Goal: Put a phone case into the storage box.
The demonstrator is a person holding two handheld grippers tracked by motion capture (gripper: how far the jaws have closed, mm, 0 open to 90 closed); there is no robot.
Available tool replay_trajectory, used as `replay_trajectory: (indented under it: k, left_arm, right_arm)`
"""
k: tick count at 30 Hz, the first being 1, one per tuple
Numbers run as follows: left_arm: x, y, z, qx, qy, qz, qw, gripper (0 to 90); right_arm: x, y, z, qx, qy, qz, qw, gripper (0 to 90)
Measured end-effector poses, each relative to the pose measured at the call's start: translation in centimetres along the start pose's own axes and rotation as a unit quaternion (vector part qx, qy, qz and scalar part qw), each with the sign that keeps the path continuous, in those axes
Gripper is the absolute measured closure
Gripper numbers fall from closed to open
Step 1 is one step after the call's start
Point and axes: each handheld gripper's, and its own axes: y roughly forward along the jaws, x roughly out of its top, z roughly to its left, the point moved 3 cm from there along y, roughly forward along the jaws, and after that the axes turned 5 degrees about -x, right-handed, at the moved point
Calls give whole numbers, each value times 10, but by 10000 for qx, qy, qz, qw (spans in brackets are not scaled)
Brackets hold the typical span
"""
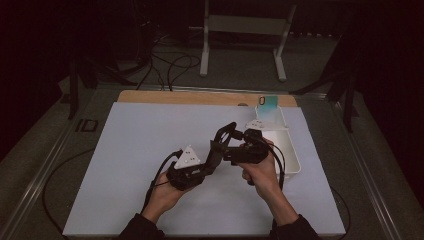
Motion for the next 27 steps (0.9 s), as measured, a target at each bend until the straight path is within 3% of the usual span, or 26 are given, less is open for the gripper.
replay_trajectory:
  k: [6,10,13,22,27]
  left_arm:
    - [-1,0,-1,9,29,-2,10000,786]
    - [0,-1,0,-129,-38,-21,9999,613]
    - [-1,-3,2,-60,-113,-16,9999,498]
    - [-6,-17,14,539,-384,-184,9976,182]
    - [-13,-29,22,849,-380,-277,9953,102]
  right_arm:
    - [0,0,1,10,-123,-14,9999,138]
    - [0,0,0,59,-68,-46,9999,142]
    - [0,0,-2,34,-59,-53,10000,142]
    - [-2,0,-3,-8,-115,11,9999,141]
    - [-1,0,-4,-40,-128,4,9999,141]
